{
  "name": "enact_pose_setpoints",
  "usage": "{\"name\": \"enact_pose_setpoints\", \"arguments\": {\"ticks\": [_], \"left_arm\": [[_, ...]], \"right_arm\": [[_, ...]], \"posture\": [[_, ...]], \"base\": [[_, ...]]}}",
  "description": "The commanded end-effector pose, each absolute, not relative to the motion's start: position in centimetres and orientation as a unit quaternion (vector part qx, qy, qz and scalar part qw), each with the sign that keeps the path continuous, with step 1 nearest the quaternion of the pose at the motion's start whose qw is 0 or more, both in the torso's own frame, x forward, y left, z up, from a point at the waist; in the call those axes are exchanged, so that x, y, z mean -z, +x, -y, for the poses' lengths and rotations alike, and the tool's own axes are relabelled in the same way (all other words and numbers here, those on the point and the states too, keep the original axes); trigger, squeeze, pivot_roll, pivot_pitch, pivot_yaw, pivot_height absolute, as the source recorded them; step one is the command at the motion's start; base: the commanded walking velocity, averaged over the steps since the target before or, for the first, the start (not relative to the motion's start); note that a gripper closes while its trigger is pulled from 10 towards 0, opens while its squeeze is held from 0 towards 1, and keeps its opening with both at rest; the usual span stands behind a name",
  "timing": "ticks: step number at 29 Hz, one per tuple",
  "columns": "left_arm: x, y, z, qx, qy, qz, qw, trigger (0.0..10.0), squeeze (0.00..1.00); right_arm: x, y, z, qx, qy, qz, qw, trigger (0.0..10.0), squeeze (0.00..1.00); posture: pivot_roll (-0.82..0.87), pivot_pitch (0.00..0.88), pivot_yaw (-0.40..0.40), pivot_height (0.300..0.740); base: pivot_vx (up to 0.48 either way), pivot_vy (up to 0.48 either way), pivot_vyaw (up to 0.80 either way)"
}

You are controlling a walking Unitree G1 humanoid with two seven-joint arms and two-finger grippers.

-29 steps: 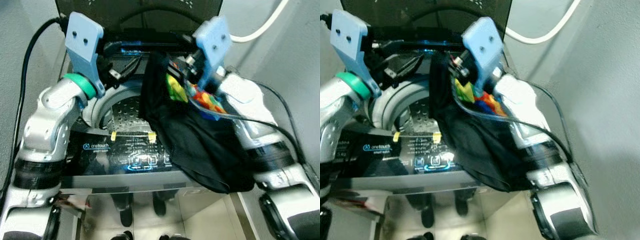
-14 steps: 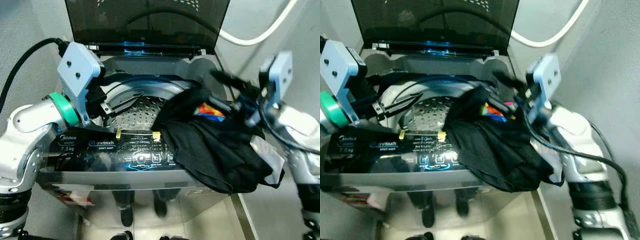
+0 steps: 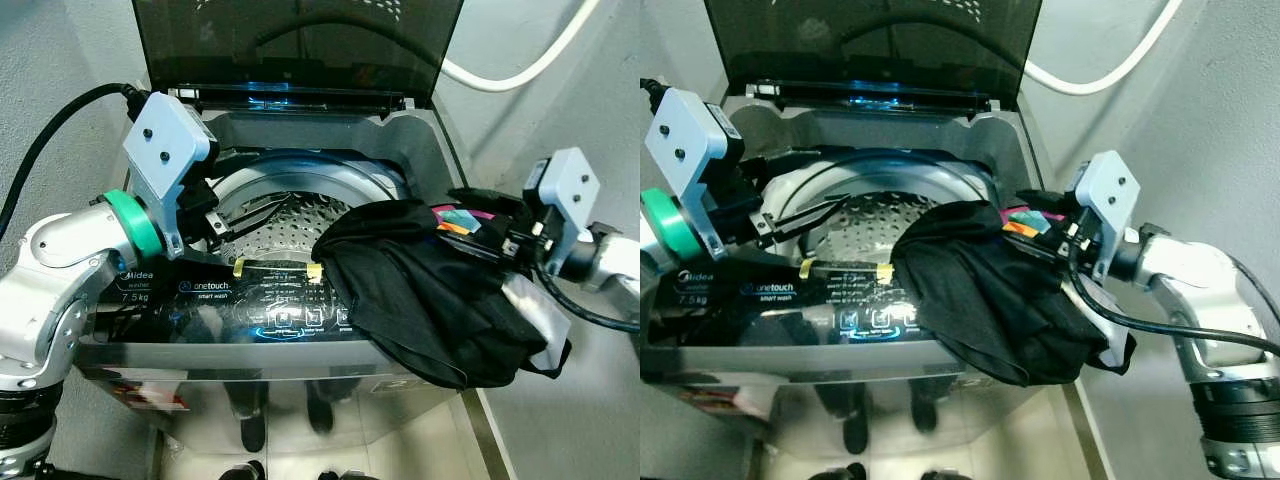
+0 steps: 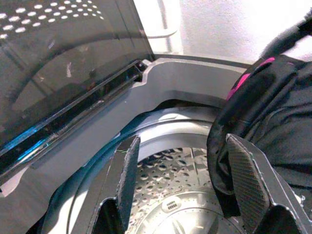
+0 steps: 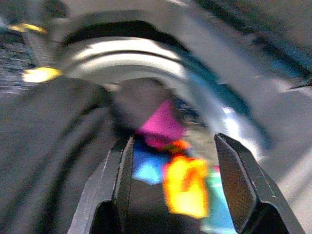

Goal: Clothes washing

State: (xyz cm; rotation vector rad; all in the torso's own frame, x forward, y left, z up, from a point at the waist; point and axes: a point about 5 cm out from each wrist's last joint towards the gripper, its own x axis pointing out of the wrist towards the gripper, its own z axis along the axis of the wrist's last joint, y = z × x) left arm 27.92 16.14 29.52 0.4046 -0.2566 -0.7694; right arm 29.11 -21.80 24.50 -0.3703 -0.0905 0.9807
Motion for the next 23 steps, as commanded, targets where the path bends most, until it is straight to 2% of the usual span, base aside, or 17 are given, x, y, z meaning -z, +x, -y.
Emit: {"name": "enact_pose_setpoints", "arguments": {"ticks": [1,9,11,16,17,19,20,23], "left_arm": [[-29.4,27.7,-16.1,0.379,0.202,0.117,0.896,10.0,0.0],[-29.3,27.8,-15.9,0.38,0.201,0.115,0.895,10.0,0.0],[-29.3,27.9,-15.8,0.381,0.2,0.115,0.895,10.0,0.0],[-29.4,27.9,-15.7,0.38,0.199,0.116,0.896,10.0,0.0],[-29.4,27.9,-15.7,0.379,0.199,0.116,0.896,10.0,0.0],[-29.5,27.9,-15.8,0.376,0.199,0.116,0.897,10.0,0.0],[-29.5,27.9,-15.9,0.374,0.198,0.116,0.898,10.0,0.0],[-29.5,27.9,-16.0,0.371,0.196,0.116,0.9,10.0,0.0]], "right_arm": [[-24.5,28.7,21.9,-0.486,-0.168,0.036,0.857,10.0,0.0],[-23.6,28.1,22.5,-0.512,-0.17,0.0,0.842,10.0,0.0],[-22.1,28.2,21.6,-0.527,-0.198,-0.029,0.826,10.0,0.0],[-20.8,28.4,20.5,-0.535,-0.218,-0.048,0.815,10.0,0.0],[-20.6,28.6,20.3,-0.535,-0.22,-0.048,0.814,8.5,0.0],[-20.5,28.9,20.0,-0.531,-0.224,-0.044,0.816,4.1,0.0],[-20.6,29.0,19.9,-0.53,-0.221,-0.04,0.818,0.0,0.0],[-21.2,29.5,19.8,-0.521,-0.207,-0.018,0.828,0.0,0.0]], "posture": [[0.03,0.093,-0.016,0.74],[0.03,0.094,-0.009,0.74],[0.03,0.095,-0.009,0.74],[0.03,0.097,-0.008,0.74],[0.03,0.097,-0.009,0.74],[0.04,0.098,-0.01,0.74],[0.04,0.099,-0.011,0.74],[0.03,0.1,-0.011,0.74]], "base": [[0.0,0.0,0.0],[0.0,0.0,0.0],[0.0,0.0,0.0],[0.0,0.0,0.0],[0.0,0.0,0.0],[0.0,0.0,0.0],[0.0,0.0,0.0],[0.0,0.0,0.0]]}}
